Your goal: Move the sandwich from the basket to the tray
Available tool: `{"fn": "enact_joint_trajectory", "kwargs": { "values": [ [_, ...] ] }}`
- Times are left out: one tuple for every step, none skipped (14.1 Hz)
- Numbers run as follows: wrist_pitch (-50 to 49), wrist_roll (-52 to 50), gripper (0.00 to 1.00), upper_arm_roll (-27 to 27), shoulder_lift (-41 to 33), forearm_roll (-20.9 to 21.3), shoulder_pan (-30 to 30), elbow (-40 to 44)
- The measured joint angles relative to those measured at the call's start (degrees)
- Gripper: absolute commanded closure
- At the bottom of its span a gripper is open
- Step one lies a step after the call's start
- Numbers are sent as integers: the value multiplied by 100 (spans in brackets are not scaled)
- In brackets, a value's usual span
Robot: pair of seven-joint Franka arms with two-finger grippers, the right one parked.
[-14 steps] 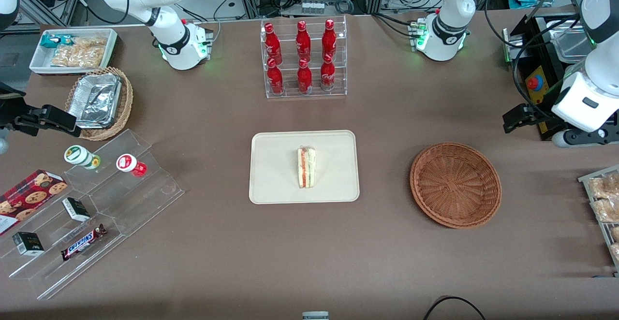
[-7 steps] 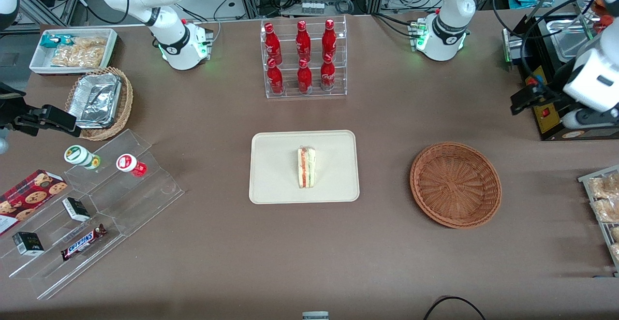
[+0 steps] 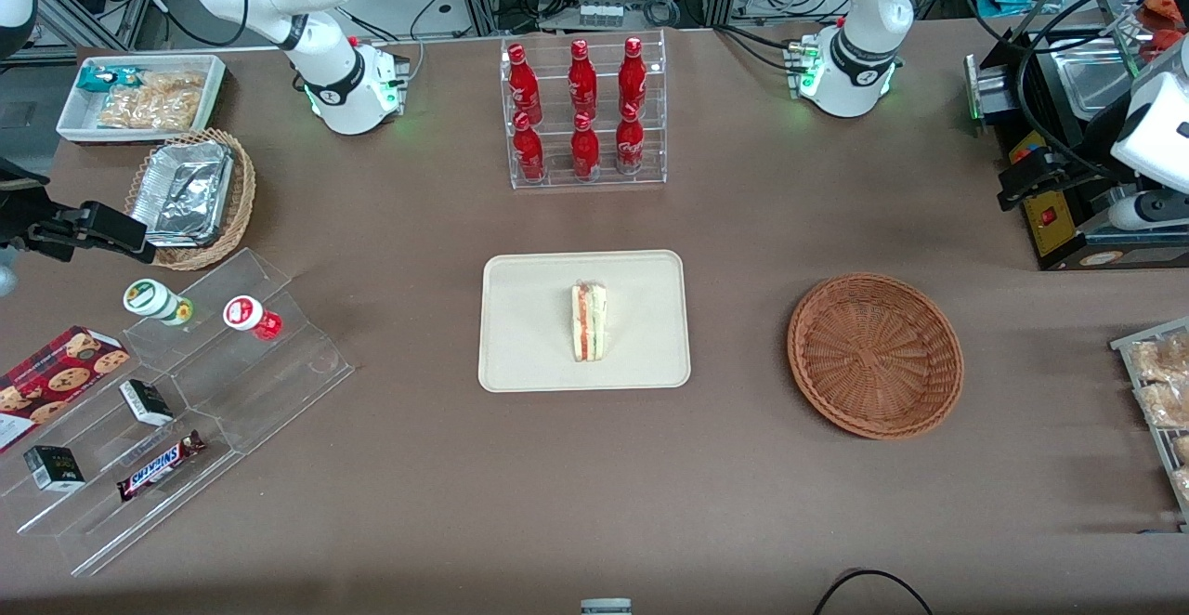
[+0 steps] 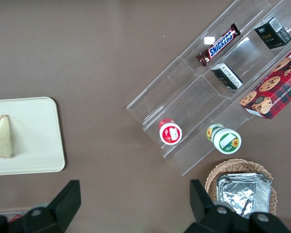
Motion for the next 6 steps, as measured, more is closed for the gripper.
{"fn": "enact_joint_trajectory", "kwargs": {
  "values": [
    [7, 0, 0, 0, 0, -2, 0, 3],
    [23, 0, 0, 0, 1, -4, 0, 14],
    [45, 0, 0, 0, 4, -4, 0, 43],
    [62, 0, 0, 0, 5, -4, 0, 75],
    [65, 0, 0, 0, 6, -4, 0, 99],
    [66, 0, 0, 0, 8, -4, 0, 113]
  ]
}}
